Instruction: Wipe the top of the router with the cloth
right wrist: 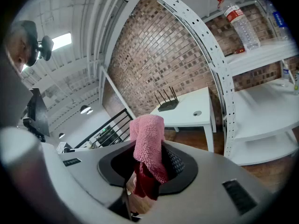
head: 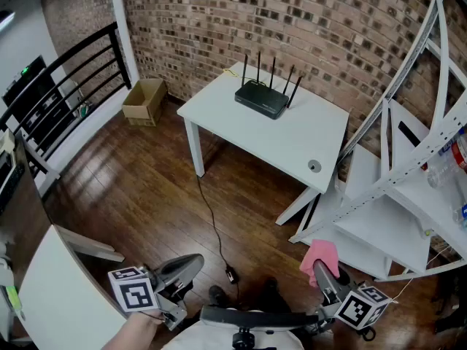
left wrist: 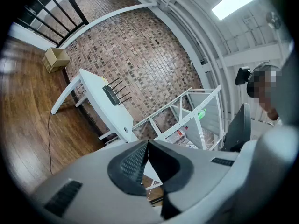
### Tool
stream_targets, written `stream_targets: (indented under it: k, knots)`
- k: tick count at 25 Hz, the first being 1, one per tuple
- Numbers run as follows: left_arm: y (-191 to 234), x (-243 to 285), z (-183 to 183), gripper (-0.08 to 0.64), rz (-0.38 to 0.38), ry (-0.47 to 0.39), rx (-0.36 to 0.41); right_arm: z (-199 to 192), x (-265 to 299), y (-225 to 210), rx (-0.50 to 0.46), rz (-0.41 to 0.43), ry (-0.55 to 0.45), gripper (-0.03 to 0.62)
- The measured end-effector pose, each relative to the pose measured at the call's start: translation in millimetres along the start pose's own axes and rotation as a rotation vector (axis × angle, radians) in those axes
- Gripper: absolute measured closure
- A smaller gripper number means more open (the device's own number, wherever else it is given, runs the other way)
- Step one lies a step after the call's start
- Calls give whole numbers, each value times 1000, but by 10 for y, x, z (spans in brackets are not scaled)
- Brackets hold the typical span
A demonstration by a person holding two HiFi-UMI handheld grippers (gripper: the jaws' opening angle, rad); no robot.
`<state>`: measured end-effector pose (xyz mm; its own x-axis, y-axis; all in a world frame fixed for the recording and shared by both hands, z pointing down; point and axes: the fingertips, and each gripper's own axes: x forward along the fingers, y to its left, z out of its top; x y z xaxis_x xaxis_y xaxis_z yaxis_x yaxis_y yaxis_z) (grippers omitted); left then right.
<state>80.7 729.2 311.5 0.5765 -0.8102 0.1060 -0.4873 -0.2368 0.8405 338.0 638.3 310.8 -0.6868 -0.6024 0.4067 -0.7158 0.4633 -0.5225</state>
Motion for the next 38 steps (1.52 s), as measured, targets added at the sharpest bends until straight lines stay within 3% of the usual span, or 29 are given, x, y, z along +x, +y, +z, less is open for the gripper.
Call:
stream_targets:
  k: [12, 29, 38]
  knots:
    - [147, 408, 249, 557, 42, -16, -7, 218, 579, -430, 37, 6, 36, 462]
    - [520, 2313, 1173, 557, 119, -37, -9, 1605, 1995, -1628, 2, 76, 109, 460]
    - [678, 2705, 1484, 557, 148, -63, -1, 1835, 2426, -1836, 3, 103, 154, 462]
